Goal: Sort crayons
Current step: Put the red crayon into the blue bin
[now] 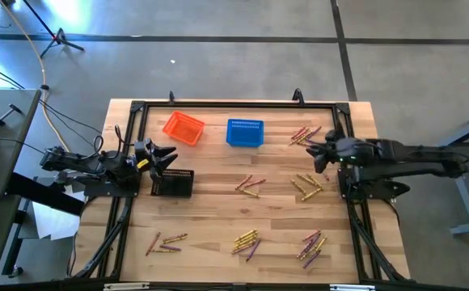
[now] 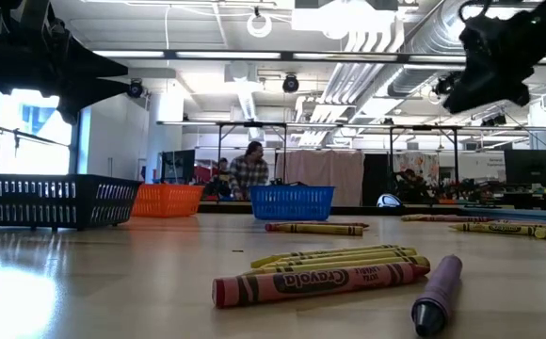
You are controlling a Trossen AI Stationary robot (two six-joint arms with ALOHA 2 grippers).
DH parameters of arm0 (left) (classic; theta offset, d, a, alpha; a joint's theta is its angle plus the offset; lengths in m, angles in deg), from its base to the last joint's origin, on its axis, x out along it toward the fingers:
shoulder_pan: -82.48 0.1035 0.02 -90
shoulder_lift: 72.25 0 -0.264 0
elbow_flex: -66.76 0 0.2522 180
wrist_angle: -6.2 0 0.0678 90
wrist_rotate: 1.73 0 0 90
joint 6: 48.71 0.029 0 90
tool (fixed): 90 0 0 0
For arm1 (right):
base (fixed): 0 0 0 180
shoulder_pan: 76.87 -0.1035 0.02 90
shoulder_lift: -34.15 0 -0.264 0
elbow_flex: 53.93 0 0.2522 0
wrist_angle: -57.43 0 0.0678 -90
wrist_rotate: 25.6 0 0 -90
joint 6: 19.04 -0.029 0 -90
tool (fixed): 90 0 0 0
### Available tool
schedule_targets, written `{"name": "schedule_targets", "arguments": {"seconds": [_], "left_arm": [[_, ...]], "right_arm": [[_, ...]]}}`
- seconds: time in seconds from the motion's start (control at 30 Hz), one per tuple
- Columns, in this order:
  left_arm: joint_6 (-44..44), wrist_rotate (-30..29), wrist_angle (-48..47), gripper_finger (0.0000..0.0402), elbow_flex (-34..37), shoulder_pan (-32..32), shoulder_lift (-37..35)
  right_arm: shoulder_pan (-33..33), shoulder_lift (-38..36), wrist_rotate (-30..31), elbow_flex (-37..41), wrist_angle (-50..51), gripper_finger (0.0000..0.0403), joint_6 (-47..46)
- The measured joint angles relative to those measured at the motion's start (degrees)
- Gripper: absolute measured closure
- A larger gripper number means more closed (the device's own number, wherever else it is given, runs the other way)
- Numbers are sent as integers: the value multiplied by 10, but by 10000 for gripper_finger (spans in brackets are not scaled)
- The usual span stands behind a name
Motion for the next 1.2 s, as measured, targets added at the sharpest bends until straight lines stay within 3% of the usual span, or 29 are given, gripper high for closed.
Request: {"name": "schedule_targets", "arguments": {"seconds": [0.2, 0.33, 0.47, 0.8, 1.2], "left_arm": [[0, 0, 0, 247, 0, 0, 0], [0, 0, 0, 247, 0, 0, 0], [0, 0, 0, 247, 0, 0, 0], [0, 0, 0, 247, 0, 0, 0], [0, 0, 0, 247, 0, 0, 0]], "right_arm": [[63, 168, -64, -107, 219, 324, -56], [99, 245, -166, -121, 249, 324, -35], [118, 298, -209, -120, 251, 324, -5], [162, 352, -196, -120, 255, 320, 32], [212, 429, -183, -119, 253, 268, 34]]}}
